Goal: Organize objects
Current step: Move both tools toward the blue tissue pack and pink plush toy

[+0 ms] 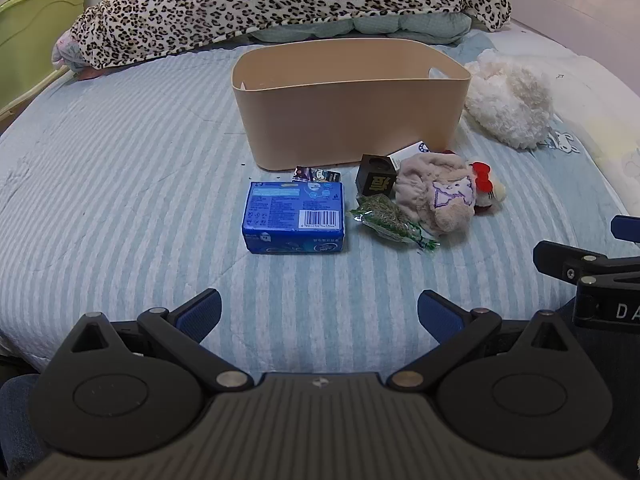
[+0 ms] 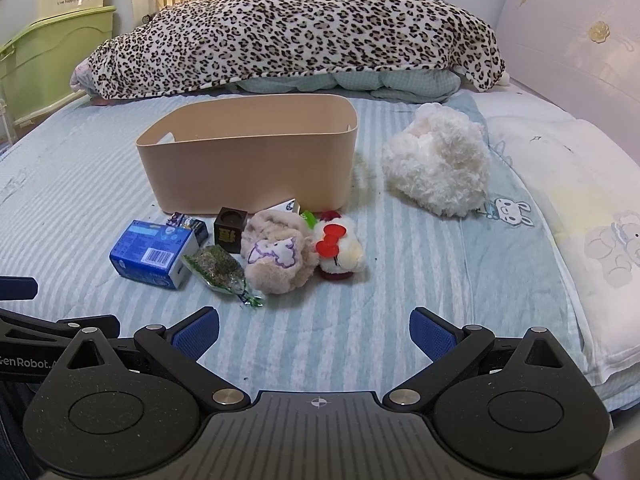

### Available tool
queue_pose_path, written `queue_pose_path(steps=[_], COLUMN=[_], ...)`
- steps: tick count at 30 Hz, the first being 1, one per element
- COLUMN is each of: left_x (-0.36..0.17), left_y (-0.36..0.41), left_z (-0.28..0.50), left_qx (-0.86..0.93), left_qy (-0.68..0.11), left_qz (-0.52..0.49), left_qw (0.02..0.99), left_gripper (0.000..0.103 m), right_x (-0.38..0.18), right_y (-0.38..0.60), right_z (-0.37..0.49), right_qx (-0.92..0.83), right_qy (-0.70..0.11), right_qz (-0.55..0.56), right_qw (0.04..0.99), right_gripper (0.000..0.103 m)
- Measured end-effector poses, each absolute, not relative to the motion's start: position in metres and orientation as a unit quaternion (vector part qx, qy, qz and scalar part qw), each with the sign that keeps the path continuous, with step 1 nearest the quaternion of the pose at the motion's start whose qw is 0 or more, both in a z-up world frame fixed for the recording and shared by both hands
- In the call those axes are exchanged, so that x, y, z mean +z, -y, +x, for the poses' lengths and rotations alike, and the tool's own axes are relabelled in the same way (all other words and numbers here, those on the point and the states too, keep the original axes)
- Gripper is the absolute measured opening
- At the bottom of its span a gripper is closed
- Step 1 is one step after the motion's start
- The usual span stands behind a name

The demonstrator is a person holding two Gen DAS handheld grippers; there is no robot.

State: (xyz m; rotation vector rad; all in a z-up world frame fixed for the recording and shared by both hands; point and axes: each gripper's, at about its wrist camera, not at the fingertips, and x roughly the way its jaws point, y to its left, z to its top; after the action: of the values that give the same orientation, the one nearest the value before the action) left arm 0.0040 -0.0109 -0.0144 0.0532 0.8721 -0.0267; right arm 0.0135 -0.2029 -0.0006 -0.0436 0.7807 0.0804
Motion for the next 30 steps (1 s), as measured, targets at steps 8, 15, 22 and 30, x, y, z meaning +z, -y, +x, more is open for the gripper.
queue_pose_path(steps=[8,15,22,30], left_x=[-0.019,-0.021,-0.024,-0.028], left_y=[0.01,0.009,0.009,0.008], left_z=[0.006,0.008,0.01,0.015], left_qx=[-0.008,-0.009,-0.009,-0.01], left_qy=[-0.427,-0.429,-0.431,-0.428], left_qz=[0.024,0.026,0.026,0.027], left_qw=[0.904,0.903,0.902,0.903], left_gripper=[0.103,0.103,0.103,0.103], right_x=[-0.003,-0.004,-0.005,-0.007], right_y=[0.202,0.201,0.2,0.199], right_z=[0.015,0.016,0.019,0.02], right_qx=[0.039,0.04,0.041,0.042], right_qy=[-0.382,-0.383,-0.385,-0.385], right_qz=[-0.021,-0.021,-0.021,-0.021], right_qw=[0.923,0.923,0.922,0.922], right_gripper=[0.103,0.103,0.103,0.103])
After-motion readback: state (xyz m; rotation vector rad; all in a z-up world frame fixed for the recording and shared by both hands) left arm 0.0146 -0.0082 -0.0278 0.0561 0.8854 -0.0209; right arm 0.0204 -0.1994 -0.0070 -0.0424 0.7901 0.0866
